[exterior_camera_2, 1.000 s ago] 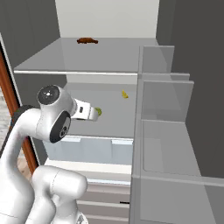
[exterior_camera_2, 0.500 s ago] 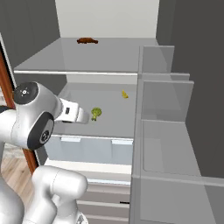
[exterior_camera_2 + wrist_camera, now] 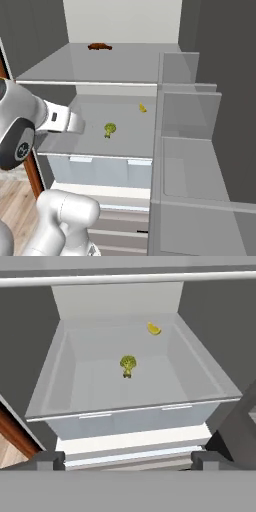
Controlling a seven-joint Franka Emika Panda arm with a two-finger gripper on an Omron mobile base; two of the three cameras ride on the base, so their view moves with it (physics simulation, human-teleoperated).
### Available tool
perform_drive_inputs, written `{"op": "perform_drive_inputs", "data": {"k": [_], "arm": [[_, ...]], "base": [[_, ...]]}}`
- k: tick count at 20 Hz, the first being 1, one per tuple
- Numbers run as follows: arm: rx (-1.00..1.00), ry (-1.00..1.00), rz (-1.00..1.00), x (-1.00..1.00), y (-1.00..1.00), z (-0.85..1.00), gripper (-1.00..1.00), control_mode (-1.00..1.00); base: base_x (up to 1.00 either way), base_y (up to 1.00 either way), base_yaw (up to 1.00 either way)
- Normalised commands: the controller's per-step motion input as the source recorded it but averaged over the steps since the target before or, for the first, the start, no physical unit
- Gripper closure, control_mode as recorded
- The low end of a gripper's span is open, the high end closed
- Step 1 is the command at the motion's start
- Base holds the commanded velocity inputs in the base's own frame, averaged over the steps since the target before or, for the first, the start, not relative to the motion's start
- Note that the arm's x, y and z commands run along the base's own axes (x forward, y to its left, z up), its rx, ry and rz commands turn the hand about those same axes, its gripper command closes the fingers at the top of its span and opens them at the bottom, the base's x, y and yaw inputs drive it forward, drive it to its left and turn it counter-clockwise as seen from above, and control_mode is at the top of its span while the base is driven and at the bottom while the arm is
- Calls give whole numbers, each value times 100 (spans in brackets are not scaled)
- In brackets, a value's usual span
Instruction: Transport the steak and broccoli to the fridge. Place the steak on the rack containing meat and place the broccoli on the rack containing the vegetable, ensuring meats and vegetables are on different racks.
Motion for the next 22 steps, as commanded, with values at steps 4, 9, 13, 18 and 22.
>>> {"op": "perform_drive_inputs", "data": {"k": [4,9,13,18,22], "arm": [[0,0,0,0,0,0,-100,100],[0,0,0,0,0,0,-100,100],[0,0,0,0,0,0,-100,100],[0,0,0,0,0,0,-100,100],[0,0,0,0,0,0,-100,100]], "base": [[-99,58,0],[-57,100,-10],[-2,100,-48],[6,54,-87],[1,17,-100]]}}
